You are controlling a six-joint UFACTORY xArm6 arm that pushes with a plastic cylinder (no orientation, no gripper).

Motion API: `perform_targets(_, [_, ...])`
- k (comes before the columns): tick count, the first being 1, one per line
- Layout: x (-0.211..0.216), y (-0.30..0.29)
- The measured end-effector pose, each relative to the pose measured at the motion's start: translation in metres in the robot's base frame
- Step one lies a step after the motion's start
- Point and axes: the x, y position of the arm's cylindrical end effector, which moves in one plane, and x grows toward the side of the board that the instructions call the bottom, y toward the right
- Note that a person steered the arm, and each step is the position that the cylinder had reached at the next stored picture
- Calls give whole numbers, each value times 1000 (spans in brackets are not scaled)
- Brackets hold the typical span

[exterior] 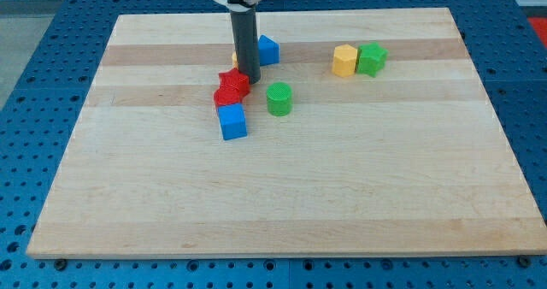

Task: Adjust the green circle diagonal to the blue cube

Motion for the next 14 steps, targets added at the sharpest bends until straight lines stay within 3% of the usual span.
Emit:
perform_targets(5, [9,47])
perform_targets(9, [104,39])
perform_targets(12, [107,2])
perform_targets(14, [107,24])
